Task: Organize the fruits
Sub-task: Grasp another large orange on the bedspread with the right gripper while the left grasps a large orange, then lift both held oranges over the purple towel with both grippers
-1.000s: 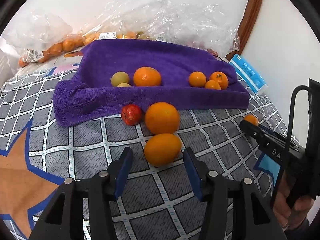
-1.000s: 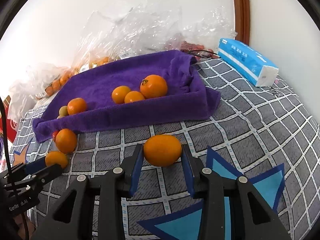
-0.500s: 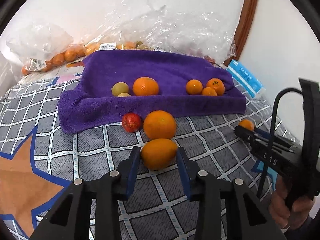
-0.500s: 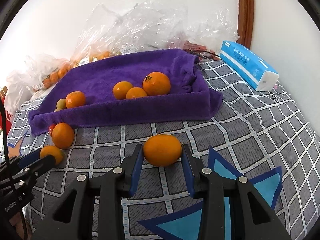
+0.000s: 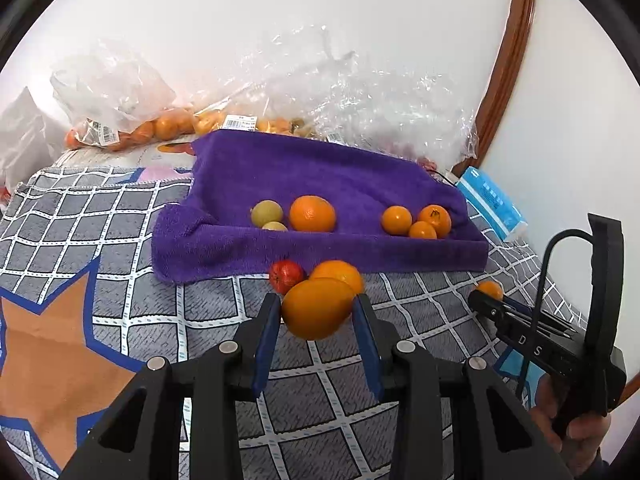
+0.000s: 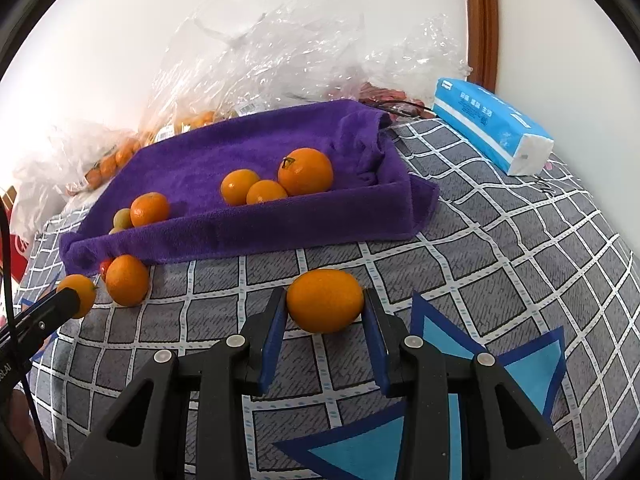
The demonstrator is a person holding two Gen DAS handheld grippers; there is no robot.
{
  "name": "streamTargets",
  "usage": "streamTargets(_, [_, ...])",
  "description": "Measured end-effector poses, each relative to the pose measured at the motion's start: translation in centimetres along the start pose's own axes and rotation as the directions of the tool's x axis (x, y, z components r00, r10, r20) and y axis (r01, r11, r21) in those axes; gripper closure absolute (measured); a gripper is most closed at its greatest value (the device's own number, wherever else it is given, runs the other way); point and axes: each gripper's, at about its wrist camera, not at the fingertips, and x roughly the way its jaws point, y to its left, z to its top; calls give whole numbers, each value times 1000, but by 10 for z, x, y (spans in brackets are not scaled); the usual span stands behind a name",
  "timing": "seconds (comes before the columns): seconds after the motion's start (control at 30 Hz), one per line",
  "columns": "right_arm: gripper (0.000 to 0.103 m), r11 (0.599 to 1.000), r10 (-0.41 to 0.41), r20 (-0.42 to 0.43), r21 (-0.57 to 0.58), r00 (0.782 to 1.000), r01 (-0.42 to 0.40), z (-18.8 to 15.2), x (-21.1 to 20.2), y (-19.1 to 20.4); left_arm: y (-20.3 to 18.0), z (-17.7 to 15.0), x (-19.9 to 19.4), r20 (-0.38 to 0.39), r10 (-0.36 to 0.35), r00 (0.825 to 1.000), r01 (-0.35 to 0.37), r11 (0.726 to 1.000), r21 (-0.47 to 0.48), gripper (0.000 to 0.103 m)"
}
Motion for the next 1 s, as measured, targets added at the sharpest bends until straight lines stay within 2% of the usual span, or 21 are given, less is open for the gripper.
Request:
streamTargets(0.37, [65, 1000, 9, 43, 30, 999, -10, -1, -10, -4, -2, -2, -7, 64, 46, 997, -47, 999, 13, 68])
streamTargets(0.53, [65, 1000, 11, 47, 22, 999, -12, -1, -11, -3, -3, -2, -5, 53, 47, 997, -48, 999, 22, 68])
streamTargets(0.63, [65, 1000, 10, 37, 11, 999, -10, -1, -8, -1, 0, -1, 3, -4, 32, 999, -32, 999, 5, 68])
streamTargets(0.73, [65, 1000, -1, 27, 2, 1000, 1, -1, -7, 1, 6, -1, 10, -49, -12, 999, 10, 999, -33, 67])
streamTargets(0.83, [65, 1000, 0, 26, 2, 1000, 0, -2, -6, 2, 9, 0, 15, -80, -35, 996, 30, 998, -62, 61])
streamTargets(0.9, [65, 1000, 2, 25, 9, 1000, -2, -2, -5, 1, 11, -1, 18, -92, -45, 995, 38, 996, -81, 61])
streamTargets(1.0, [65, 1000, 14, 27, 16, 1000, -14, -2, -5, -1, 12, -3, 31, -163, -45, 986, 31, 996, -89, 61])
